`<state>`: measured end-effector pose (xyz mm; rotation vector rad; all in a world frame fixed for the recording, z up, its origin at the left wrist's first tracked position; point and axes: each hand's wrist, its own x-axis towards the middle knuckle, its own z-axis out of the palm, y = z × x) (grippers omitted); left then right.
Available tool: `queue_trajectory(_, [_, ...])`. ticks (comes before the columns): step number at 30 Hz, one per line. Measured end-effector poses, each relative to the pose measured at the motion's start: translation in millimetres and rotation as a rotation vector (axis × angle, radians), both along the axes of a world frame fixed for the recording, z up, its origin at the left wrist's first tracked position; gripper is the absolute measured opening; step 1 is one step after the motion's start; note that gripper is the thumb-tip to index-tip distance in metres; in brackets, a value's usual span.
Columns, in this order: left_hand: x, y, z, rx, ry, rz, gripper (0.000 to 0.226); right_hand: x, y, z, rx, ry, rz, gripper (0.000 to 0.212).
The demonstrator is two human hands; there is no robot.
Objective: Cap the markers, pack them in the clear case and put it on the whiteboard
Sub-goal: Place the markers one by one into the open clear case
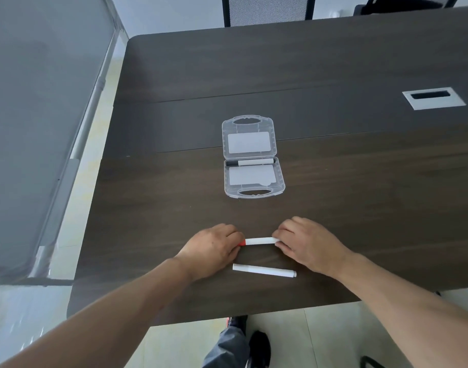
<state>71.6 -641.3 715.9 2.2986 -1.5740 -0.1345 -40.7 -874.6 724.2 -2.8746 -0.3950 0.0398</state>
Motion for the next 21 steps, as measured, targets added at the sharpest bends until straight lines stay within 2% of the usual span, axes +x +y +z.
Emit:
queue_trajectory(3, [11.4,-1.8,13.1,-0.07,-0.079,-0.026,0.013,8.1,-6.1,9.8,-0.004,-0.077,0.008,0.026])
queue_trajectory(10, [69.1,-24.0,45.5,-0.146,-0.154,0.008,0.012,56.9,-33.9,37.3,0.01,-0.281,0.038,0.014])
queue_trajectory(21, [139.5,-64.9,33.0,-0.082,-0.155,0.149,0.031,144.1,-60.1,30.0,-0.002,-0.213,-0.091,0.013])
